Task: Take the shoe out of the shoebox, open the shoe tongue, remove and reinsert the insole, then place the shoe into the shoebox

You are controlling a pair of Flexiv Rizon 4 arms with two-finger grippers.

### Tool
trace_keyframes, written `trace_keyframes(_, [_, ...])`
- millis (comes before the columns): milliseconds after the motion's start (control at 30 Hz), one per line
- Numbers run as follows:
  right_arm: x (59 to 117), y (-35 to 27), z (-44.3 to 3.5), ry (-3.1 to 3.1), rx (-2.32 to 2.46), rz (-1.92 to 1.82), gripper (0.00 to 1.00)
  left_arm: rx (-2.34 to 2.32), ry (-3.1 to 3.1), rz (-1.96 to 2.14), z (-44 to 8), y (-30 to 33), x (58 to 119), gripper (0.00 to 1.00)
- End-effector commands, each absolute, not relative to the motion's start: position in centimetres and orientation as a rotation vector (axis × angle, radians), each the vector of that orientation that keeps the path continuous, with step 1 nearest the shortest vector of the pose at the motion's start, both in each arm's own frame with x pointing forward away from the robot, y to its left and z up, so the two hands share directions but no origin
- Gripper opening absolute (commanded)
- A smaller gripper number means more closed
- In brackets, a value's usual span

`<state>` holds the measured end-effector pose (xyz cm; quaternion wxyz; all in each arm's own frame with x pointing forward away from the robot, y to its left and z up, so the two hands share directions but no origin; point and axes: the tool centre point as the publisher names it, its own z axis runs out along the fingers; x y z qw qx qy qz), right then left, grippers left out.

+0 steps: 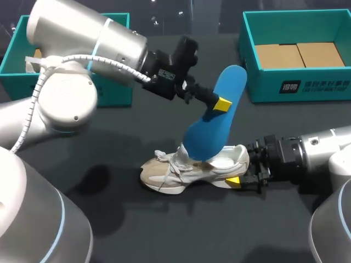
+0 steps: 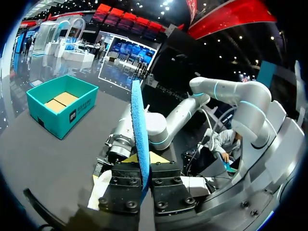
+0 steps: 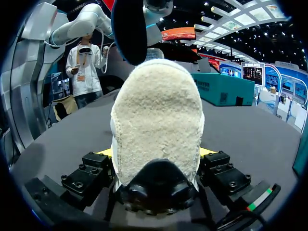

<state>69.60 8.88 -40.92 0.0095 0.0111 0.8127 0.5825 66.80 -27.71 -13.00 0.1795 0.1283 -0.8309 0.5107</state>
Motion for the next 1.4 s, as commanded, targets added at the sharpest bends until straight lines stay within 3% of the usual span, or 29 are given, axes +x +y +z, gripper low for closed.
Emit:
trace_keyframes(33, [69.5, 8.9, -40.8, 2.540, 0.036, 1.814, 0.00, 0.373, -2.195, 1.646, -10.9, -26.6, 65.9, 0.00])
trace_keyframes(333, [69.5, 8.9, -40.8, 2.540, 0.036, 1.814, 0.00, 0.356, -2.089, 1.853, -5.5, -24.7, 61.8, 0.00])
trace_keyframes(1400, [69.5, 8.9, -40.8, 2.540, 0.036, 1.814, 0.00, 0.469, -1.995, 1.878, -5.1, -21.0, 59.8, 0.00])
